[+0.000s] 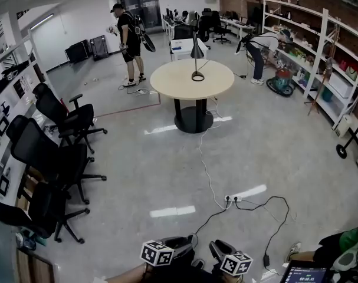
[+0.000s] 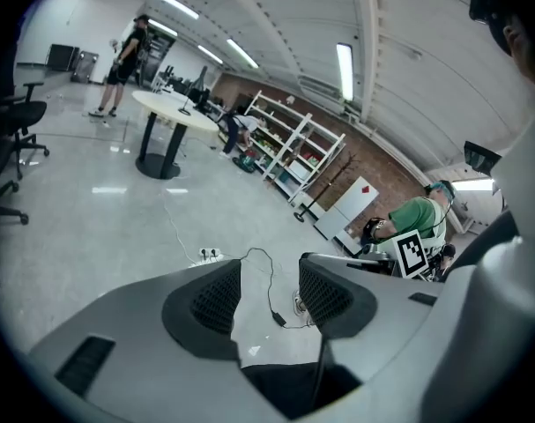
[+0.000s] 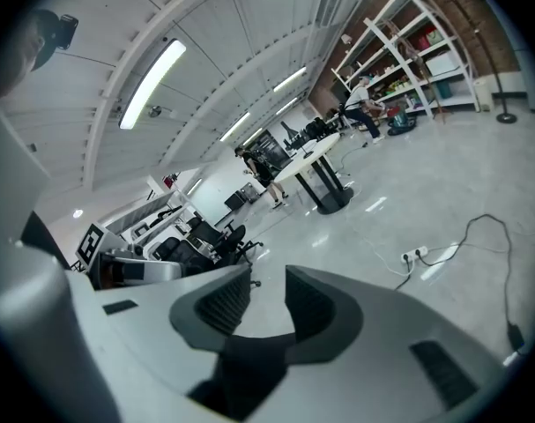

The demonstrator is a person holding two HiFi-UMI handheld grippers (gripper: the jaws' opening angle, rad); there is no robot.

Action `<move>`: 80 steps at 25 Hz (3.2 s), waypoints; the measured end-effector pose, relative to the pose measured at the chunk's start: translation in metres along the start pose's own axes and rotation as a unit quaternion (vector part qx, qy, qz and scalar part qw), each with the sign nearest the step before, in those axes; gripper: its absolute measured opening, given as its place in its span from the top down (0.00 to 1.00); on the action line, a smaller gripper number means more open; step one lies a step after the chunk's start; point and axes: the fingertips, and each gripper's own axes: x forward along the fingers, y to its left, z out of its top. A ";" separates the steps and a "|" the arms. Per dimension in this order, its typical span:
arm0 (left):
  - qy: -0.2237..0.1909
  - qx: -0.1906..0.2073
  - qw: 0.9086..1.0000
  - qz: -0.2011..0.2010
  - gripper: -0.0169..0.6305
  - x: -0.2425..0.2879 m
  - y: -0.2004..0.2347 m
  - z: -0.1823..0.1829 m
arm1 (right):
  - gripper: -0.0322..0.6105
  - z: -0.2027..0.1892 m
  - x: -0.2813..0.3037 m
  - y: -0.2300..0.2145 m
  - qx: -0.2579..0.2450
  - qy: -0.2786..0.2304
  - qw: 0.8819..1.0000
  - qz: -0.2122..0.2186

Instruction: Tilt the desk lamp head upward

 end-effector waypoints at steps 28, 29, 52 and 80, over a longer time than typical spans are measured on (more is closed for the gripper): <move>-0.064 -0.058 0.995 -0.040 0.64 0.032 0.256 0.232 | 0.75 0.185 0.262 0.011 -0.062 0.023 0.995 -0.076; -0.061 -0.063 0.995 -0.040 0.64 0.035 0.261 0.234 | 0.75 0.188 0.268 0.008 -0.060 0.026 0.995 -0.079; -0.087 -0.048 0.994 0.050 0.64 0.153 0.330 0.443 | 0.75 0.389 0.443 -0.091 -0.044 0.048 0.998 0.019; -0.039 -0.014 0.999 -0.007 0.64 0.325 0.382 0.625 | 0.75 0.553 0.525 -0.237 0.004 0.011 0.998 -0.054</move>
